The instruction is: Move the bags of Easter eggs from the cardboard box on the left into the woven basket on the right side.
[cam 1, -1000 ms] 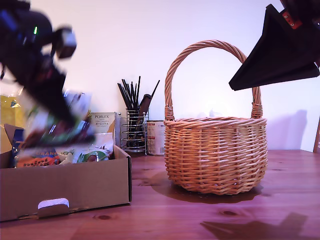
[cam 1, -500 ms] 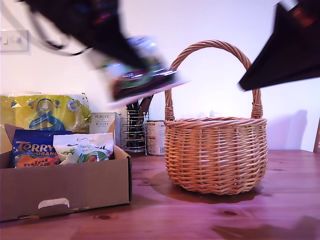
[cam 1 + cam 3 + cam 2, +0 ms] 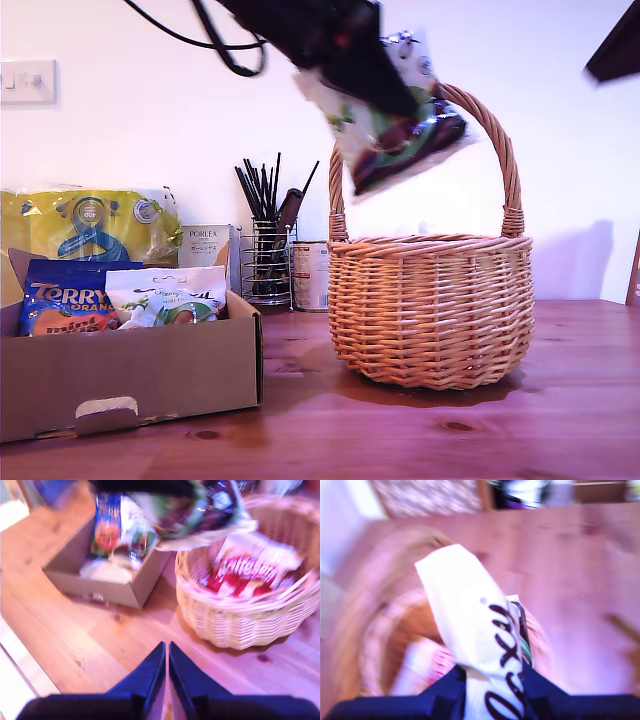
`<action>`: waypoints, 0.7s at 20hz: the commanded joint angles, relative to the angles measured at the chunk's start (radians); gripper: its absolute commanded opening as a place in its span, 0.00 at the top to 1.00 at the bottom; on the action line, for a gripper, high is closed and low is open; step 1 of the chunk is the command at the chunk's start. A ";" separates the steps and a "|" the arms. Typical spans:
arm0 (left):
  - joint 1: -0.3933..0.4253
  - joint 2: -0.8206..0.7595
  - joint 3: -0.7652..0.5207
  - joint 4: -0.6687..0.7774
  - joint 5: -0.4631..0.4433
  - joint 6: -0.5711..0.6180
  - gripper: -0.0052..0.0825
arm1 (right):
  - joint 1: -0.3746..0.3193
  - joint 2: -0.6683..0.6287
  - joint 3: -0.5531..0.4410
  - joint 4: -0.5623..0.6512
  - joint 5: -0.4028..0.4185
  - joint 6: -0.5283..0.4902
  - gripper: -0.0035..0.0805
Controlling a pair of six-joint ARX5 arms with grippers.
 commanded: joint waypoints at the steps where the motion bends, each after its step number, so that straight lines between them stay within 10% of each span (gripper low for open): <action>1: -0.009 0.081 -0.004 0.062 -0.019 0.003 0.90 | -0.010 -0.006 0.006 -0.008 0.006 -0.001 0.97; 12: -0.031 0.180 -0.004 0.154 -0.013 -0.070 0.89 | -0.013 -0.013 0.007 -0.050 0.006 -0.018 0.97; 14: -0.036 0.181 -0.004 0.156 -0.014 -0.070 0.76 | -0.013 -0.013 0.007 -0.050 0.006 -0.023 0.97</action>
